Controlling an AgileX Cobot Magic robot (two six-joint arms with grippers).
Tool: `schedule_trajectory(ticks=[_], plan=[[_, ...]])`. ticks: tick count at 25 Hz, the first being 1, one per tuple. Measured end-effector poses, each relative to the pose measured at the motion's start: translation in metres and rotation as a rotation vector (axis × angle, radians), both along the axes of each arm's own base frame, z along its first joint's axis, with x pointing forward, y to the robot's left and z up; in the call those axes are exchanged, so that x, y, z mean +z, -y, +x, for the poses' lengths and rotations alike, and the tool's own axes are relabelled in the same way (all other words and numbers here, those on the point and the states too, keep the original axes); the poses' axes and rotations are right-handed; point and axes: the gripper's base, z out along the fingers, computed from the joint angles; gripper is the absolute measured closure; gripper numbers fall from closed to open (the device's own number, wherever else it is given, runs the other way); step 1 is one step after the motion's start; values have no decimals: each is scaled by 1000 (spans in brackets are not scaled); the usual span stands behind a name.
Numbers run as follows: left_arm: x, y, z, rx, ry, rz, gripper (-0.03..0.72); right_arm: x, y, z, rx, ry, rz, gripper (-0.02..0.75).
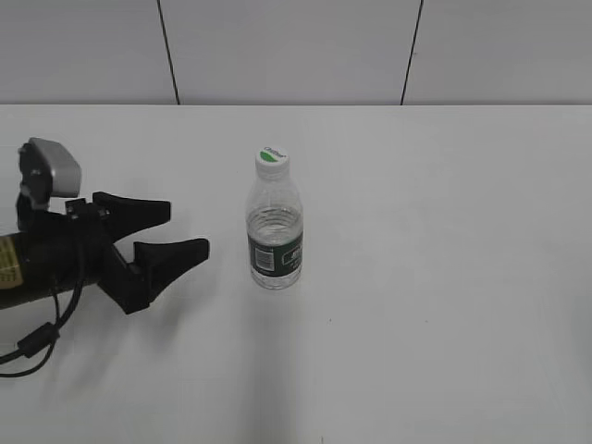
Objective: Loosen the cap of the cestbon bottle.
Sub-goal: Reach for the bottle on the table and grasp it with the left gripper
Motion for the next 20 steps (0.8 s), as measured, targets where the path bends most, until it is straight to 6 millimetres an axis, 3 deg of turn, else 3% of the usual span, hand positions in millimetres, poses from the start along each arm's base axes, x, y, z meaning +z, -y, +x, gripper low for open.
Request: schedule_trajectory(ticks=[5, 10, 20], plan=[[2, 21, 10, -78, 22, 60, 136, 0, 0, 0, 0, 0, 0, 154], [5, 29, 25, -133, 38, 70, 136, 0, 0, 0, 0, 0, 0, 154], [-19, 54, 47, -299, -11, 17, 136, 0, 0, 0, 0, 0, 0, 154]])
